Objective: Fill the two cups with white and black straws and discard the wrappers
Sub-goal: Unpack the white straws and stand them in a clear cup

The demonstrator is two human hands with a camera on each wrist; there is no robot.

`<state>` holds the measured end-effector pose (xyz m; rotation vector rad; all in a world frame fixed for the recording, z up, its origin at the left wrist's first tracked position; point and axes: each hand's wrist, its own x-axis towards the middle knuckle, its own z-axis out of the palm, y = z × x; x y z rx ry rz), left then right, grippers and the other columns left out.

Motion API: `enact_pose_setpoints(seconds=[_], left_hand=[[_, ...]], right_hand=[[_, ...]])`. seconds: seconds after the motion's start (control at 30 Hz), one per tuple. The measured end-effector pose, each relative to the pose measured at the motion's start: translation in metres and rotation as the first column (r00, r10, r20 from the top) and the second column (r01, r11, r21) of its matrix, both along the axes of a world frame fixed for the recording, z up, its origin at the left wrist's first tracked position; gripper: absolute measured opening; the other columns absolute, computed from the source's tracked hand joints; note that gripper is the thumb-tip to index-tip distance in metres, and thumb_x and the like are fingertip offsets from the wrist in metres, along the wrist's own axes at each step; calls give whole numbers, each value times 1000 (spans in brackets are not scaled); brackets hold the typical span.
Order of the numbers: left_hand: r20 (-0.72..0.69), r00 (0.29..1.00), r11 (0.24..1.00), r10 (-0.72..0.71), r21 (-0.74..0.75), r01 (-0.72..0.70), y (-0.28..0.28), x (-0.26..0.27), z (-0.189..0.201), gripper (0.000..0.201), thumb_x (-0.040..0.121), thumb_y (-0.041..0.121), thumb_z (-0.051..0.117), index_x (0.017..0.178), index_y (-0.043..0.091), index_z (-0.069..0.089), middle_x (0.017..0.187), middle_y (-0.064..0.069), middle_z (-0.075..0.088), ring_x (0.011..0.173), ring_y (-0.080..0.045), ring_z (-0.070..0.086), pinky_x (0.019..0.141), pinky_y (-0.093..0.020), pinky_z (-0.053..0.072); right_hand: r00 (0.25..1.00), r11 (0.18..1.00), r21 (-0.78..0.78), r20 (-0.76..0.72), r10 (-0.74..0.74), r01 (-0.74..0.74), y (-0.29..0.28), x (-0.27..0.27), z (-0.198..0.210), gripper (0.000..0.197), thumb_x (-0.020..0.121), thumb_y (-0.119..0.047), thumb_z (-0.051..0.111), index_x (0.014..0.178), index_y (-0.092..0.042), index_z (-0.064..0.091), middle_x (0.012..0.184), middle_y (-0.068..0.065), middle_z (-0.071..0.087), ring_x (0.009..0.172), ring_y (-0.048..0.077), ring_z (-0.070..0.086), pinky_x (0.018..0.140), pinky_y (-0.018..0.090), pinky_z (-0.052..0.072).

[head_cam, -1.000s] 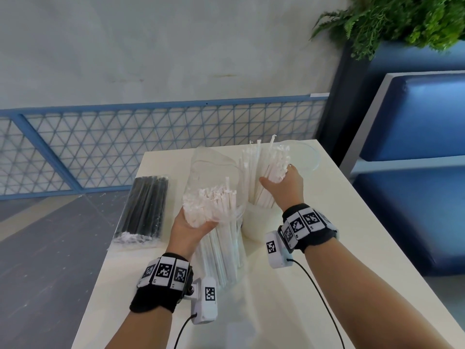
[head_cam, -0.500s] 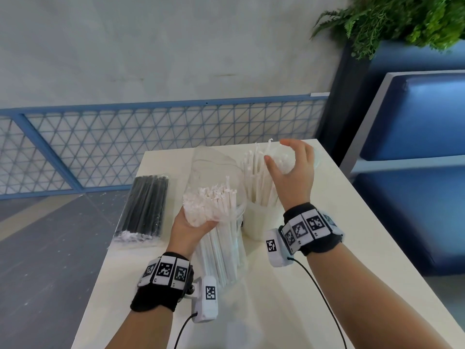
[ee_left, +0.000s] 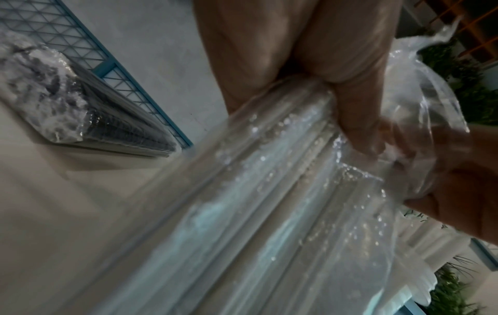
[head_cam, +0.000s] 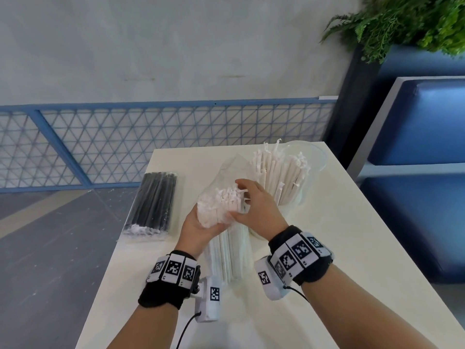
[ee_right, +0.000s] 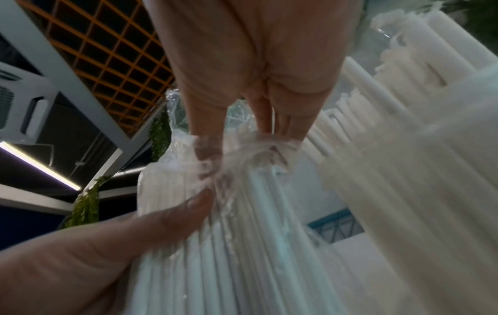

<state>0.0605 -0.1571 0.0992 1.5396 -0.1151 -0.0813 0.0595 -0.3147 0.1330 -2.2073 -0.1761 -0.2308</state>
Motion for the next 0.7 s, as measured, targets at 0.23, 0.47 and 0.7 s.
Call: enact_pose_setpoints(seconds=[0.23, 0.47, 0.7], left_hand=[[0, 999, 996, -39, 81, 39, 3, -1, 1, 54, 64, 7, 81, 105, 31, 55, 104, 9, 65, 99, -2, 61, 75, -15, 52], [-7, 999, 991, -53, 123, 54, 5, -2, -2, 48, 65, 5, 81, 98, 31, 57, 95, 11, 66, 90, 0, 61, 69, -12, 52], [-11, 1000, 990, -19, 142, 20, 3, 0, -2, 50, 63, 3, 82, 95, 32, 57, 96, 10, 66, 91, -4, 62, 72, -20, 52]], right_hand=[[988, 979, 176, -100, 118, -99, 0, -5, -9, 56, 71, -19, 79, 121, -22, 54, 104, -9, 65, 99, 8, 60, 81, 6, 45], [970, 947, 321, -235, 63, 16, 10, -4, -21, 51, 73, -22, 78, 119, -14, 58, 109, -1, 65, 106, 14, 61, 89, 26, 50], [985, 892, 438, -165, -46, 115, 16, -10, -23, 35, 79, -15, 71, 112, -8, 61, 101, 2, 68, 99, 17, 65, 85, 29, 52]])
